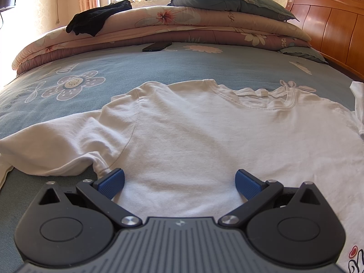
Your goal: Fold clothes
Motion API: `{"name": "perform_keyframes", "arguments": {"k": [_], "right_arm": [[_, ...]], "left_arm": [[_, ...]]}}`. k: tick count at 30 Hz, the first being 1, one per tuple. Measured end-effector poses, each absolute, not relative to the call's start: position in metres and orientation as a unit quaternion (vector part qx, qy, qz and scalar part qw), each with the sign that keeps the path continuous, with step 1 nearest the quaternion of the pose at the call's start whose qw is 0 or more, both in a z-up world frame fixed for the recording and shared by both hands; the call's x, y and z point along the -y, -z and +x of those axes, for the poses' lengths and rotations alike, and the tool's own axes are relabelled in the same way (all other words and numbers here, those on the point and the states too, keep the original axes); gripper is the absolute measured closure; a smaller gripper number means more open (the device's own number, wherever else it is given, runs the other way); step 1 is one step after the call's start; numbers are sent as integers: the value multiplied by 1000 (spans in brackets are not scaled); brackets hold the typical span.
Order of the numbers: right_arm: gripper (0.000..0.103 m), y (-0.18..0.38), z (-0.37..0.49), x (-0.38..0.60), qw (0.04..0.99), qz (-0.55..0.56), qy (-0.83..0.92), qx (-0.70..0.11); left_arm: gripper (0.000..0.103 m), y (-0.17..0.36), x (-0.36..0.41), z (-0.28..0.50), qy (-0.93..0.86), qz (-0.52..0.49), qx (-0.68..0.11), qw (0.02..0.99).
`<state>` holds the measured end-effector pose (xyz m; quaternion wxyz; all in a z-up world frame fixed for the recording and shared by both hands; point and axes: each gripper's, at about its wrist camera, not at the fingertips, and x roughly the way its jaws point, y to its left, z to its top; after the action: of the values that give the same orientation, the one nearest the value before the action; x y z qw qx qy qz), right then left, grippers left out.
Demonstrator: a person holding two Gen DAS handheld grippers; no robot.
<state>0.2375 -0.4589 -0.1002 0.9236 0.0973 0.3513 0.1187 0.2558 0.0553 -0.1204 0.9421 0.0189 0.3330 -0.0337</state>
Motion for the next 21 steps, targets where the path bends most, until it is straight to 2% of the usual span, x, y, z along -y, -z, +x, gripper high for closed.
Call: {"name": "perform_keyframes", "arguments": {"k": [3,11,18,19,20,21], "right_arm": [[92,84,231,466,933,88,-86,-337],[93,53,212,530,940,153,10,-304],[92,63,195,589,911,169,244,-288],[91,65,195,592,905,167,265,-287],[83,69,195,596,900,170,281,-287],[67,70,194,598,897,176,286,-287]], "left_arm": [[0,120,-55,256,34,18,-333,942],[0,120,-55,256,34,18,-333,942],[0,121,-55,255,34,18,-333,942],[0,121,-55,255,34,18,-333,942],[0,121,-56,255,34,18,-333,942],[0,120,-56,255,34,18,-333,942]]}}
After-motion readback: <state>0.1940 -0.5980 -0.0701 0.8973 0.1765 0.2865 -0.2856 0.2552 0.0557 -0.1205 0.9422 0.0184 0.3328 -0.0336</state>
